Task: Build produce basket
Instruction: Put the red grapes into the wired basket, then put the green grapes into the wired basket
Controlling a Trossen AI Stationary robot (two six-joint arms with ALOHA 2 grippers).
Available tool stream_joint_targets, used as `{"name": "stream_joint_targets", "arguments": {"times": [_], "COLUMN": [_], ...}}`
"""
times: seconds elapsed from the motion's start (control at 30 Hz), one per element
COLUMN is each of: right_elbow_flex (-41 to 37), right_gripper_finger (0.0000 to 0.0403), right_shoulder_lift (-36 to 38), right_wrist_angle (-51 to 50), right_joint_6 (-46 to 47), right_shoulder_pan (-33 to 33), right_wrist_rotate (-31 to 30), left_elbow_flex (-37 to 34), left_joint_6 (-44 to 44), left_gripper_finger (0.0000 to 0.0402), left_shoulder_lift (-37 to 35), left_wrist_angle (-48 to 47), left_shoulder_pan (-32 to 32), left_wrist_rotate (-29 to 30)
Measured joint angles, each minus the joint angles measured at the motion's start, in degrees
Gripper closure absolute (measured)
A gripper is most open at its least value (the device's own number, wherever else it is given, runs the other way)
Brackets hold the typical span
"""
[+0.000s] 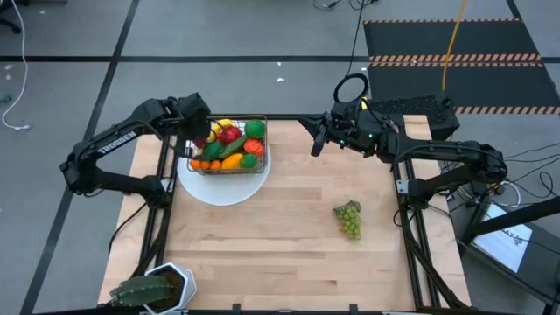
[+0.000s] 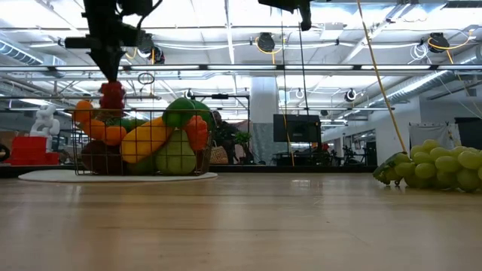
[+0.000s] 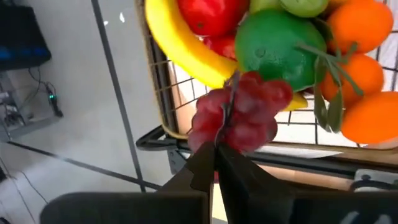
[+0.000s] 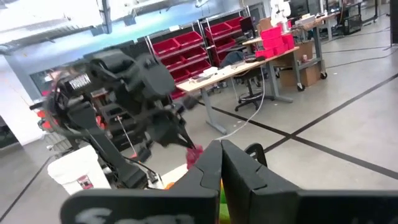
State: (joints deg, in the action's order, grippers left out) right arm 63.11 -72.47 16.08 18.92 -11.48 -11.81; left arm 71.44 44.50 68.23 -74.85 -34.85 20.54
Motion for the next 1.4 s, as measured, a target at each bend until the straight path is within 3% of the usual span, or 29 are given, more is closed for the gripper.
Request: {"name": "stream_joint_targets", "arguments": {"times": [0.3, 0.5, 0.63, 0.83, 1.0, 1.17, 1.4], "right_elbow_flex": [0.0, 0.0, 0.0, 0.0, 0.0, 0.0, 0.0], "right_gripper_finger": [0.0403, 0.0403, 0.0403, 0.0403, 0.0403, 0.0403, 0.0403], "right_shoulder_lift": [0.0, 0.0, 0.0, 0.0, 0.0, 0.0, 0.5], "right_wrist_angle": [0.2, 0.4, 0.4, 0.4, 0.4, -0.8, -12.3], "right_joint_6": [1.6, 1.9, 3.9, 4.0, 4.6, 6.7, 13.0], "right_shoulder_pan": [1.7, 3.2, 4.2, 6.7, 9.8, 13.7, 16.7], "right_wrist_rotate": [-0.1, -0.1, -0.1, -0.1, -0.1, -0.1, -0.2], "left_elbow_flex": [-7.2, -10.6, -10.7, -9.2, -5.7, -4.0, -4.0], "left_joint_6": [3.7, 3.5, 0.2, -11.4, -25.4, -40.4, -52.3], "left_gripper_finger": [0.0391, 0.0347, 0.0297, 0.0199, 0.0149, 0.0141, 0.0171], "left_shoulder_lift": [0.0, 0.1, 0.0, -0.4, -2.3, -6.0, -9.6], "left_wrist_angle": [12.0, 24.3, 27.6, 28.3, 27.3, 27.5, 26.8], "left_shoulder_pan": [0.0, 0.0, 0.0, 0.0, 0.0, 0.0, 1.9], "left_wrist_rotate": [-2.8, -2.6, -4.0, -1.6, -1.3, -9.8, -18.5]}}
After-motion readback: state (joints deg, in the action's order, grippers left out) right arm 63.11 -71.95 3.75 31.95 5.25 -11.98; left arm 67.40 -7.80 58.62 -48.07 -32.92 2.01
